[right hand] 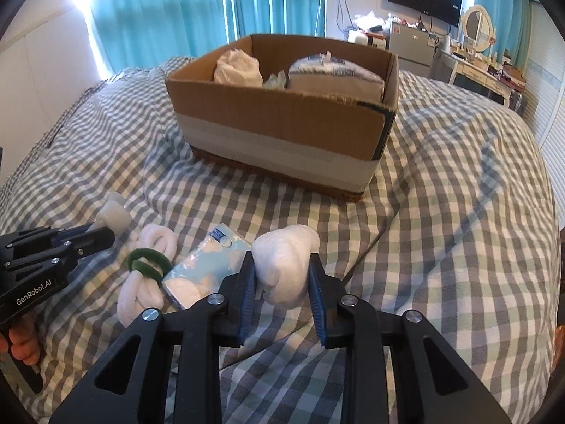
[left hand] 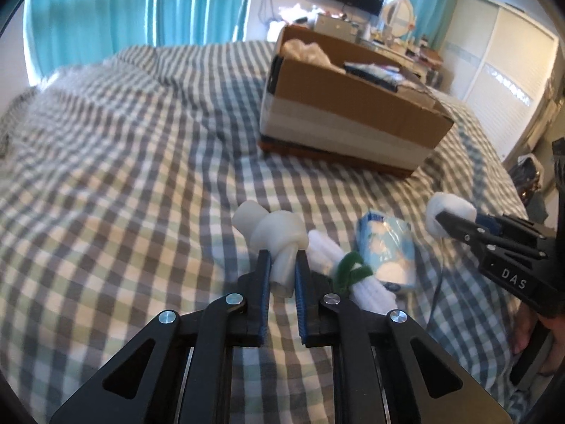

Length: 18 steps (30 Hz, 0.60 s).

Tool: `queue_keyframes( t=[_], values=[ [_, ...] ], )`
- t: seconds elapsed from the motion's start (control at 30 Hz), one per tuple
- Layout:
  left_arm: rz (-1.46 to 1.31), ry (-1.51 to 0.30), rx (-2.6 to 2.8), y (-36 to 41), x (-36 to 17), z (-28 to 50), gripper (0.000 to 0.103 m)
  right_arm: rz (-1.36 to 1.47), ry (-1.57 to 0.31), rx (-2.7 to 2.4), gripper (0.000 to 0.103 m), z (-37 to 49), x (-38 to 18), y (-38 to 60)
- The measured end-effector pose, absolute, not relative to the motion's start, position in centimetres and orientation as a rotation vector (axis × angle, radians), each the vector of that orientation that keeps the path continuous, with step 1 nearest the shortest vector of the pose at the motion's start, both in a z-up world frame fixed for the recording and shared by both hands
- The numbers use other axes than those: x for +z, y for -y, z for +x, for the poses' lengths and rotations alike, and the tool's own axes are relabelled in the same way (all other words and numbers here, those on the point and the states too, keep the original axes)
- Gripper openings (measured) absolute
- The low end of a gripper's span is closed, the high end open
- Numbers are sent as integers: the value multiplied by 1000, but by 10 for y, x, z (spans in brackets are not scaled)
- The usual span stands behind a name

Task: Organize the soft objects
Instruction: 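Grasp the white rolled sock with the right tool while the left tool grasps the grey sock, then drop the socks into the cardboard box from both tools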

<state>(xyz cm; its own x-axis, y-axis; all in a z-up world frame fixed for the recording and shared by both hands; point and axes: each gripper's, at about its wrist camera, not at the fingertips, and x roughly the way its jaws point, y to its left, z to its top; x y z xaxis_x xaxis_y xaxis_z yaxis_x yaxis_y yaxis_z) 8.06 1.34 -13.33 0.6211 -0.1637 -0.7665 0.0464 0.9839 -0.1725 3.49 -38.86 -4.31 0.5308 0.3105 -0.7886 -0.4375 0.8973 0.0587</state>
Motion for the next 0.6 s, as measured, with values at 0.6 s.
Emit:
queue_keyframes(
  t=[0.6],
  values=[
    [-81,-712,-181,5,-31,102,12,-136,-671,501,23,41,65,389]
  ],
)
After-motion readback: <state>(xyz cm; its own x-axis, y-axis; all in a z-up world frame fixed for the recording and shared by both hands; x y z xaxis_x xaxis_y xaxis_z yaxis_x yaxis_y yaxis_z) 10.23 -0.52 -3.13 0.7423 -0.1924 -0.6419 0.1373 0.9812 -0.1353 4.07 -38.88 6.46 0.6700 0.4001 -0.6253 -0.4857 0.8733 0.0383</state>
